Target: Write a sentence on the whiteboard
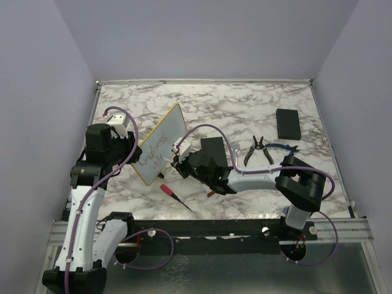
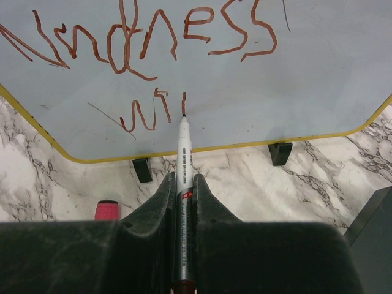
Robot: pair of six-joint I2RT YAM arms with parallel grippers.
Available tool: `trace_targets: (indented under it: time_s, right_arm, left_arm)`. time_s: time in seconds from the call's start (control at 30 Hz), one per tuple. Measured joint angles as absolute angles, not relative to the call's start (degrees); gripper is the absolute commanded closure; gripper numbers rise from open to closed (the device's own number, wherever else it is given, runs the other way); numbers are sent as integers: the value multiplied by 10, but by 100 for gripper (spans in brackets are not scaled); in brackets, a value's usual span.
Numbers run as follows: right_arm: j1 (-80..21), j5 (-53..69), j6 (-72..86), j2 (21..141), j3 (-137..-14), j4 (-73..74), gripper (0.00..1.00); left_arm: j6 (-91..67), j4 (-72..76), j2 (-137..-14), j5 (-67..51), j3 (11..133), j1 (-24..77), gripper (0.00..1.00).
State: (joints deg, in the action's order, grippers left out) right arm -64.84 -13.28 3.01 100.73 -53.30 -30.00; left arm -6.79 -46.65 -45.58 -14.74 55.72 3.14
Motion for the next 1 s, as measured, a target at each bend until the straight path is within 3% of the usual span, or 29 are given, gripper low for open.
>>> trace_targets:
  time_s: [1.0]
  right_arm:
    - [-640,-141,23,1007,-557,-290,100]
  left_arm:
    - [-63,-469,-456,-151,556,31,71]
